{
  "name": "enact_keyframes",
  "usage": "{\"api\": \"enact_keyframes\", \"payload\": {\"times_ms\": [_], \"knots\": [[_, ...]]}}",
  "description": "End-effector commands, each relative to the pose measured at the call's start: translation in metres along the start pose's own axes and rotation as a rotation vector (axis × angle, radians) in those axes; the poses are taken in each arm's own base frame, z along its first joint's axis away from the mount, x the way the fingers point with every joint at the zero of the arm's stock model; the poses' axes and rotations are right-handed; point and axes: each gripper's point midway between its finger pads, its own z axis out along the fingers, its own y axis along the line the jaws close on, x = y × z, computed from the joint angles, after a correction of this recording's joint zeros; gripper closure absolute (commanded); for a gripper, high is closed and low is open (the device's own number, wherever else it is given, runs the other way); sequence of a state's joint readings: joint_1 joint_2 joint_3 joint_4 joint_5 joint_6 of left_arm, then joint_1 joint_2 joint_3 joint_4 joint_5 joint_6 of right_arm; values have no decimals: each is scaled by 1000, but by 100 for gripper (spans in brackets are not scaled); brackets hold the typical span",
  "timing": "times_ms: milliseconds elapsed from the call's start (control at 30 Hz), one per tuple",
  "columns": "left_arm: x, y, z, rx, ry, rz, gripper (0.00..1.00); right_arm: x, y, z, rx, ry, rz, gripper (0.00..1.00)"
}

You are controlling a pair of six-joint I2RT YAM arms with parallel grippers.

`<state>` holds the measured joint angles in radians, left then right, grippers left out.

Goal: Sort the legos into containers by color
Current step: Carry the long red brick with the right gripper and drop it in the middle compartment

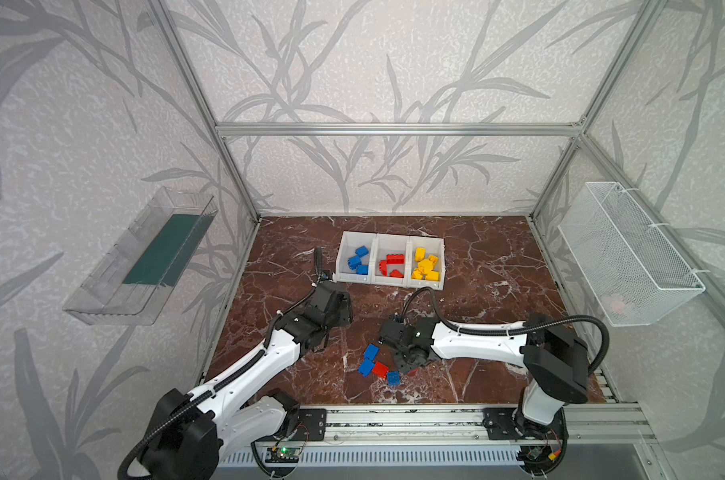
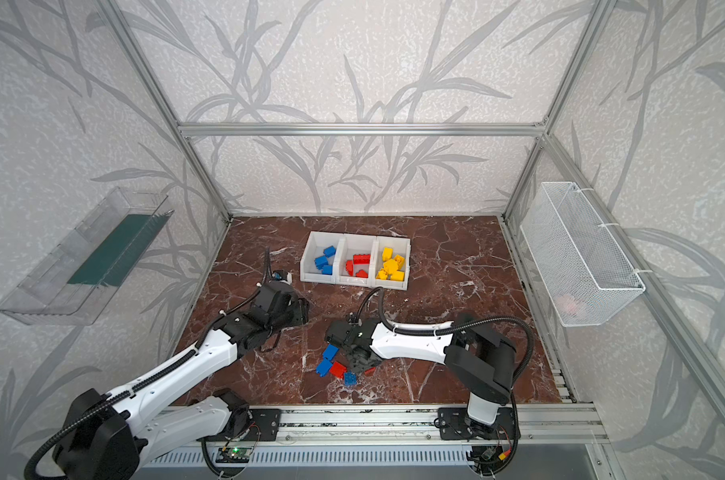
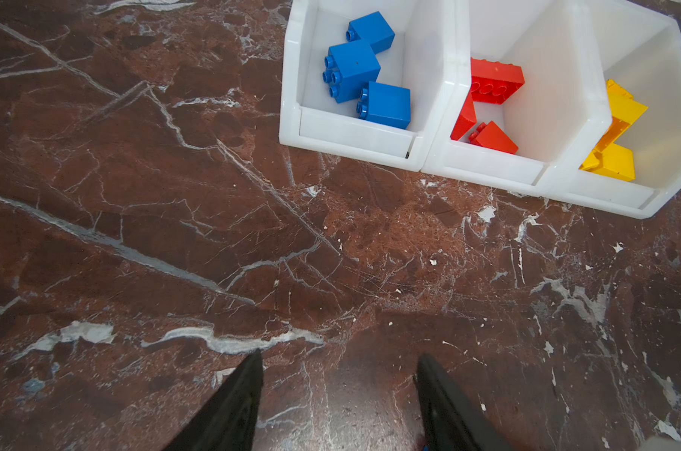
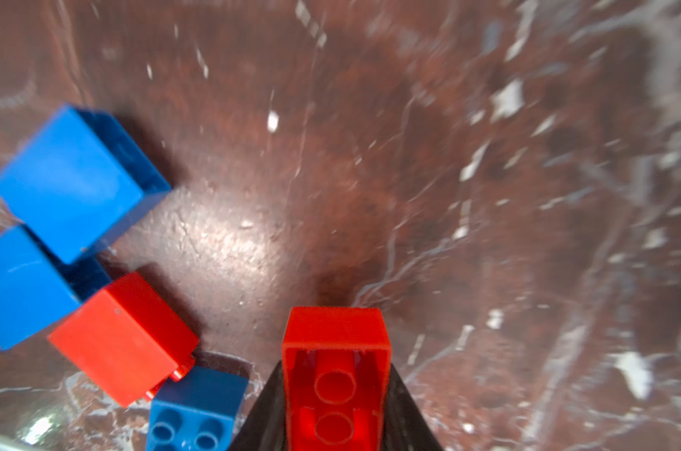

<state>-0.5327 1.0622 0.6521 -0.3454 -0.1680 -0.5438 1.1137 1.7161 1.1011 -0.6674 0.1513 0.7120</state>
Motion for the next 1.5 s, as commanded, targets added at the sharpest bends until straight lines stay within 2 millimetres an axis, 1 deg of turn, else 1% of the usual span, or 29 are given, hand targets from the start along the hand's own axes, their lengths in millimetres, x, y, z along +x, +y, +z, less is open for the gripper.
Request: {"api": "enact_keyframes", "payload": {"times_ms": [0,67,133,300,400,467,567,667,767,900,1000,1100,1233,1367,1467], "knots": [[4,12,-4,-38,-4,-26,35,-57,-11,-41,-28,-150,-28,71],[5,13,-6,-34,-9,-35,35,-89,-21,-51,-26,-206,-31,71],[7,13,-7,-26,-12,-42,35,-120,-26,-60,-22,-261,-63,71],[12,14,-10,-13,-11,-56,35,-196,-45,-63,12,-327,-75,71],[14,14,-11,-4,-10,-64,35,-235,-54,-61,16,-363,-56,71],[16,15,-11,-4,-7,-70,35,-257,-57,-57,15,-381,-44,71],[16,15,-12,1,-5,-74,35,-279,-61,-45,25,-381,-37,71],[19,8,-12,41,5,-56,35,-290,-63,-30,38,-356,-34,71],[22,5,-11,65,12,-65,35,-294,-66,-19,49,-330,-28,68],[24,5,-10,66,19,-68,35,-299,-71,-14,49,-327,-8,53],[24,5,-11,64,18,-65,35,-302,-72,-14,48,-328,-3,46],[24,5,-11,64,20,-63,35,-303,-73,-18,43,-333,-1,42],[25,3,-11,77,30,-61,35,-299,-72,-29,25,-328,0,40],[29,2,-9,83,48,-50,35,-292,-70,-50,-7,-344,7,39],[34,0,-8,90,72,-31,35,-278,-67,-66,-62,-378,21,39]]}}
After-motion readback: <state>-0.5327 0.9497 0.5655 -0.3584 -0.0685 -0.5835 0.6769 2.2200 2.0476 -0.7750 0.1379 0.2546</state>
